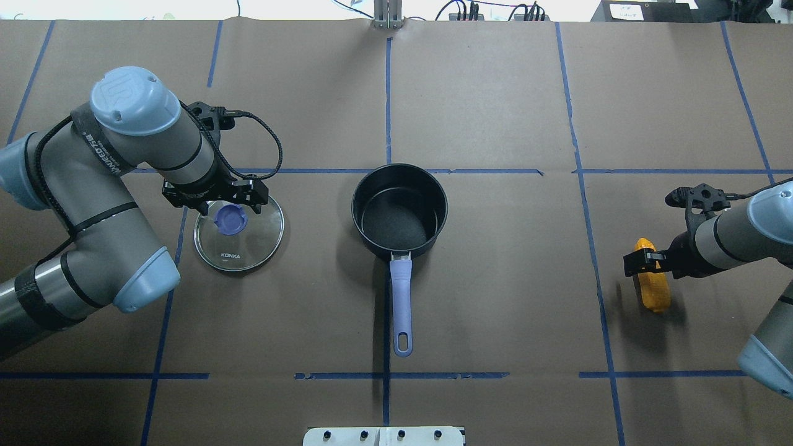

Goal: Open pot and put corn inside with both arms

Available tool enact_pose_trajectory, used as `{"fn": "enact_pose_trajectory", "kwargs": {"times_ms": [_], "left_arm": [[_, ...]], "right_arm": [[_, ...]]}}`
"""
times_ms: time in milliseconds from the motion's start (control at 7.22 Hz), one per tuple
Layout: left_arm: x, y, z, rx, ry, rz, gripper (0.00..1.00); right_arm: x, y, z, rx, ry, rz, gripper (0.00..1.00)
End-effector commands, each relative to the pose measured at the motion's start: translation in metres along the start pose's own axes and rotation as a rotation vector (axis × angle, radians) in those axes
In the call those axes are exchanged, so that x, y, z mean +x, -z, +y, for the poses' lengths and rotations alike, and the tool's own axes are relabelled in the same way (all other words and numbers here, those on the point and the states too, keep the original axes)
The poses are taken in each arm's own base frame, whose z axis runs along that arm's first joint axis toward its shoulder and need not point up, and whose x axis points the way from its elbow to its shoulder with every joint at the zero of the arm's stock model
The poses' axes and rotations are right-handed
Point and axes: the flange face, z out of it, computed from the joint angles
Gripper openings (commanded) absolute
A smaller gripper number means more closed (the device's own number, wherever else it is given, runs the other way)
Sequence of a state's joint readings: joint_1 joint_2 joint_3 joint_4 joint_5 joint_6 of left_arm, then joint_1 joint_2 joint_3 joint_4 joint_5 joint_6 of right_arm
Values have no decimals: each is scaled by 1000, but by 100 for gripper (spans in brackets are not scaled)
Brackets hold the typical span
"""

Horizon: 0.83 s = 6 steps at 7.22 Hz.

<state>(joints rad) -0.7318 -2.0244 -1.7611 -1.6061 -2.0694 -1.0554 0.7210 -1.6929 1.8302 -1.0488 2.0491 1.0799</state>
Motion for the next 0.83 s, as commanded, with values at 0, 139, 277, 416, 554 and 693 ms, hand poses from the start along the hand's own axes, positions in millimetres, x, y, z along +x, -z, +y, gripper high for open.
{"fn": "enact_pose_trajectory", "kwargs": {"times_ms": [0,139,277,416,554,693], "left_arm": [[3,7,2,7,-8,12,100],[3,7,2,7,-8,12,100],[5,11,4,10,-11,18,100],[7,18,6,18,-17,29,100],[10,30,9,29,-27,49,100],[10,40,10,29,-30,69,100]], "right_arm": [[3,-1,1,-3,-2,6,35],[3,-1,1,-3,-2,6,13],[4,0,2,-2,-3,6,6],[5,4,1,2,-4,2,3],[3,13,1,8,-4,-12,2],[3,29,-7,29,-13,-32,2]]}}
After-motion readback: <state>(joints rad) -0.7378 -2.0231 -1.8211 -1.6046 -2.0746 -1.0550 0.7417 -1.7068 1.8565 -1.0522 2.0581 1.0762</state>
